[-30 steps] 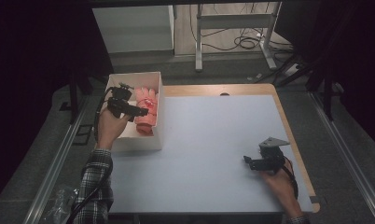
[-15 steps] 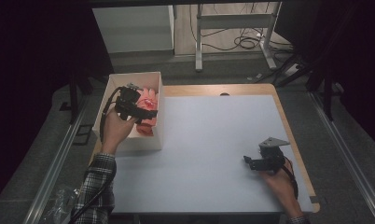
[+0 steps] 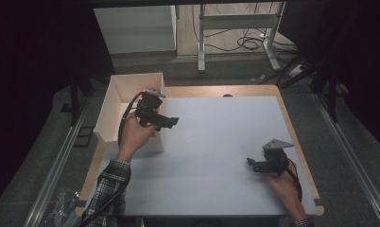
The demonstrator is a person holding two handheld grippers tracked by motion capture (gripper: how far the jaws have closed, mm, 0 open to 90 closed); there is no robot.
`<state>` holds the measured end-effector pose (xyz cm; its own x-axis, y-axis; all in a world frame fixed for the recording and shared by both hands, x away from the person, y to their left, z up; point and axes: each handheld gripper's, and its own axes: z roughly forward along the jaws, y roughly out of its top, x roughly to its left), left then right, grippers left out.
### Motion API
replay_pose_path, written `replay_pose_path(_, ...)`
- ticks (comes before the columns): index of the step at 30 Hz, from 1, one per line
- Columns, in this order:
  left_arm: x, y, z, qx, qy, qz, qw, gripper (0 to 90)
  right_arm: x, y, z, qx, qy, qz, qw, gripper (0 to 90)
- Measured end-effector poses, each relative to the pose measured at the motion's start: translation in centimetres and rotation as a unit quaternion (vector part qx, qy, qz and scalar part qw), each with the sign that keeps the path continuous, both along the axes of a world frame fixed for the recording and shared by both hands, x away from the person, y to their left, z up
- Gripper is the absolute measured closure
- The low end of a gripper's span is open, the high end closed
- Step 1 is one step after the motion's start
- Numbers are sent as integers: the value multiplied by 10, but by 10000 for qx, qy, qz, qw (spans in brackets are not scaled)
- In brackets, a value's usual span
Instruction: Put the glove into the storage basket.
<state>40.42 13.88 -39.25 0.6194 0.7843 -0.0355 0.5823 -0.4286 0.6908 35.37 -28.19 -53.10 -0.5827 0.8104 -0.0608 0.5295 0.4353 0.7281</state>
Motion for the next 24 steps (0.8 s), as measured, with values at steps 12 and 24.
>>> replay_pose_path(12,-7,-59,-13,-92,16,-679,9976,18,0,0,0,1,-2,2,10000,164)
replay_pose_path(24,-19,-101,-42,-151,85,-1084,9940,18,0,0,0,-2,11,-1,10000,164)
